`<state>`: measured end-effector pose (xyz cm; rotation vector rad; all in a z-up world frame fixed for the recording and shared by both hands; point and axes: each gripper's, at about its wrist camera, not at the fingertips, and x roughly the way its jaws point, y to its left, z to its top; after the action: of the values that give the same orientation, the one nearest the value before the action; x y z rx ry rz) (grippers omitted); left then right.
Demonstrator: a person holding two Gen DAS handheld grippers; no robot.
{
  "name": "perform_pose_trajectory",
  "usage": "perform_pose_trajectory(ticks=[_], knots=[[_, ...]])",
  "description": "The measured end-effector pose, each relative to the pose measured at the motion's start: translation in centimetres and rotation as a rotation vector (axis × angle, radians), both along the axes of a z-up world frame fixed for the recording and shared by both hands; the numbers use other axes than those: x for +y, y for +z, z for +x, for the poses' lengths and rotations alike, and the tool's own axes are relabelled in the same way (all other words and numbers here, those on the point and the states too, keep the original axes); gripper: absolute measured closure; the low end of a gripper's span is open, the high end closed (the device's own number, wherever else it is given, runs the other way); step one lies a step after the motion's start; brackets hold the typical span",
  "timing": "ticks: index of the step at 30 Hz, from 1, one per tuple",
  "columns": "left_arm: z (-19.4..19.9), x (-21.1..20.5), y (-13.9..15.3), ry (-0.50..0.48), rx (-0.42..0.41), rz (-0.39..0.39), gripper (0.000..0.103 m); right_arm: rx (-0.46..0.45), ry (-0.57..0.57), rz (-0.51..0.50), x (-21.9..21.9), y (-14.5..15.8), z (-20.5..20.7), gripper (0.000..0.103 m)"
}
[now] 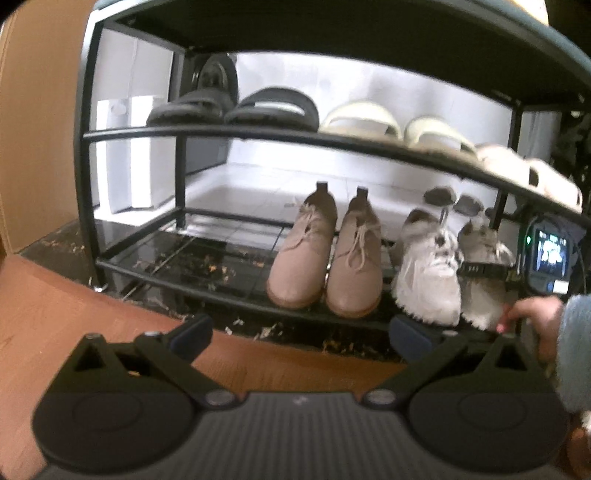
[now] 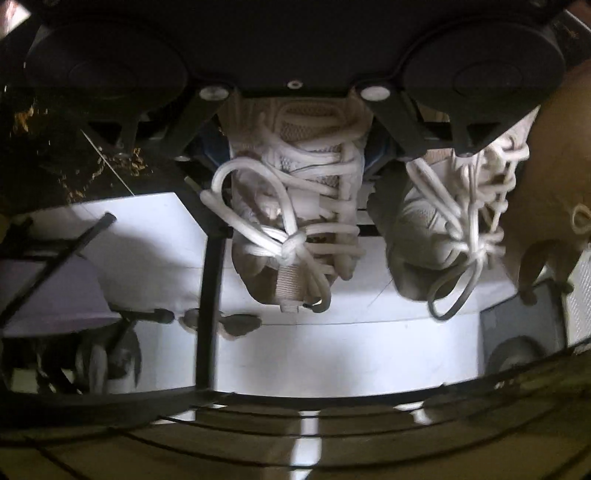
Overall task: Organize scattered shoes
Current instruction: 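Set the sneaker on the shelf beside the first white sneaker, open right tool, then reach the left tool to a white canvas shoe with pink print and close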
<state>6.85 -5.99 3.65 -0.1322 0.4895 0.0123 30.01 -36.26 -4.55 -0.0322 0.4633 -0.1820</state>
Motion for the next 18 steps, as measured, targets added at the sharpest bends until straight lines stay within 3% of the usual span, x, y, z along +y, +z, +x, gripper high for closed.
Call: perform_pose_trajectory(ticks=[3,4,6,12,15,18], knots=[[-0.3,0.1,-0.2,-0.001,0.014,-0.004,0.001,0.002,0.0,0.003,0.1,0.0,-0.1,0.021],[-0.4,0.2,-0.1,-0.002,0.017,-0.003,0.001,-0.004,-0.007,0.007,0.2,0.3,-0.2,0.01],[-0.7,0.2,0.1,-0.007,0.014,0.009,0.001,-0.029,-0.028,-0.001,0.6,1.1,-1.0,0.002],[-1.6,1.2,1.6,0.004,0.002,-0.011,0.001,0.088,-0.022,-0.007,2.3,2.5,-4.5,0.002],[-2.0,1.8,2.3,-0.001,0.018,-0.045,0.001,0.219,-0.037,0.026,3.8,4.1,-9.3,0.002],[-2.2,2.0,2.7,-0.005,0.052,-0.078,0.001,0.274,-0.049,0.067,5.0,7.2,-13.9,0.002]])
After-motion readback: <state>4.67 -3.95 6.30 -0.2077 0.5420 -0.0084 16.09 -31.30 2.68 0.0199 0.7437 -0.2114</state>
